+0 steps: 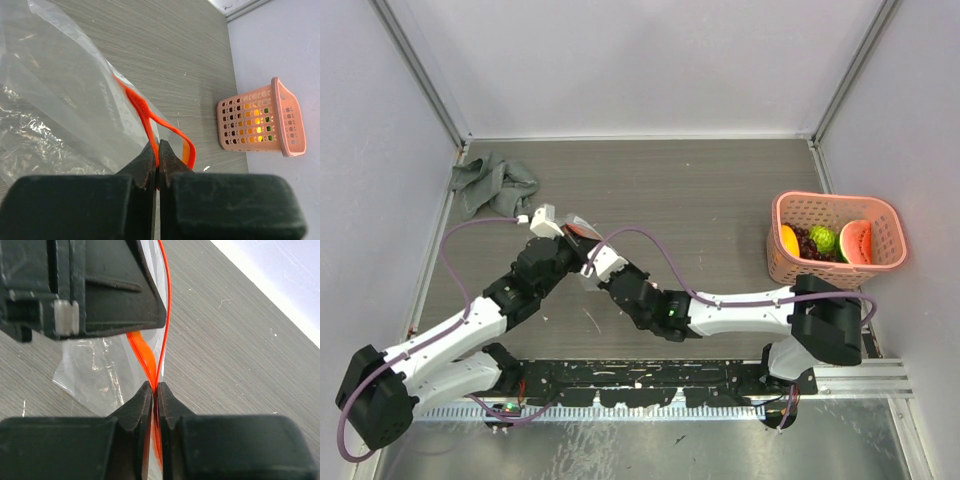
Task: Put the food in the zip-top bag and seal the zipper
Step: Open the zipper of the food storage bag.
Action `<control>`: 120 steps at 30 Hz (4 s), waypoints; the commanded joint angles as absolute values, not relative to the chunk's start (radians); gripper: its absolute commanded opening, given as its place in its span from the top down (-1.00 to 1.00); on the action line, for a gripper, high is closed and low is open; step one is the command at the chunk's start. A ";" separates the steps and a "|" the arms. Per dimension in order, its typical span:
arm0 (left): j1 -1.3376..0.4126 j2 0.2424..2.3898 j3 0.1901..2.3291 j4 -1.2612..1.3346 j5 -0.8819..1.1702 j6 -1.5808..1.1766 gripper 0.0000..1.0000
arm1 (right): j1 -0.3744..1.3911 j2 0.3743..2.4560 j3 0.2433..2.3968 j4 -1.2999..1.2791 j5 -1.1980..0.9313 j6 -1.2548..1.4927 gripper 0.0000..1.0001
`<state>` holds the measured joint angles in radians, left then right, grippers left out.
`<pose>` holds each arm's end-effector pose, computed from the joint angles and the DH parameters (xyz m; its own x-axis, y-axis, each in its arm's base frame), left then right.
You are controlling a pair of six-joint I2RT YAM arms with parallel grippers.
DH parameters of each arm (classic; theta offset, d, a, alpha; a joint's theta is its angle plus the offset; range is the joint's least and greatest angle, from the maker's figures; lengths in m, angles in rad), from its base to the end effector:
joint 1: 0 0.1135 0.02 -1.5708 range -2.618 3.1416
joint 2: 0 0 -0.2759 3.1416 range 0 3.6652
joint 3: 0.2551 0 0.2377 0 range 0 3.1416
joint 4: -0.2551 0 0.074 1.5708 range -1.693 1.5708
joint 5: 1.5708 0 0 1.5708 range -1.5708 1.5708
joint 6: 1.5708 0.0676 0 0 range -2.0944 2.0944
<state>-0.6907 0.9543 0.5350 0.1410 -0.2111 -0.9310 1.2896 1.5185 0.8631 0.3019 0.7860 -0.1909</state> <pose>0.1861 -0.1354 0.2613 -0.5016 -0.6031 -0.6202 0.1093 0.6670 -0.7370 0.1400 0.3122 0.2542 -0.0005 -0.4848 -0.8747 -0.5040 0.7556 -0.4185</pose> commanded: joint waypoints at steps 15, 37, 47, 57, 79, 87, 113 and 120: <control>-0.686 0.925 0.779 -0.157 -0.129 -0.690 1.00 | 1.279 1.253 0.875 0.249 0.563 -0.066 0.11; -0.699 1.070 0.927 -0.280 -0.037 -0.644 1.00 | 1.197 1.251 0.781 0.337 0.608 0.050 0.00; -0.723 1.116 0.953 -0.263 -0.048 -0.641 1.00 | 1.195 1.219 0.757 0.357 0.532 0.057 -0.16; -0.736 1.115 0.957 -0.281 -0.060 -0.631 1.00 | 1.197 1.321 0.781 0.375 0.678 0.078 -0.12; -0.746 1.145 1.025 -0.409 0.008 -0.561 1.00 | 1.197 1.378 0.768 0.394 0.758 0.075 0.11; -0.753 1.127 1.017 -0.407 0.000 -0.572 0.96 | 1.192 1.383 0.779 0.386 0.789 0.123 0.72; -1.022 1.125 0.891 -0.219 -0.489 -0.632 0.30 | 1.193 1.319 0.778 0.384 0.828 0.456 0.99; -1.023 1.136 0.887 -0.242 -0.557 -0.612 0.45 | 1.191 1.289 0.769 0.367 0.830 0.437 0.99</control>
<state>-1.0191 1.1362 0.8864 -0.2813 -0.4713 -0.6338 1.1934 1.3483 0.7517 0.3279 0.8200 0.4232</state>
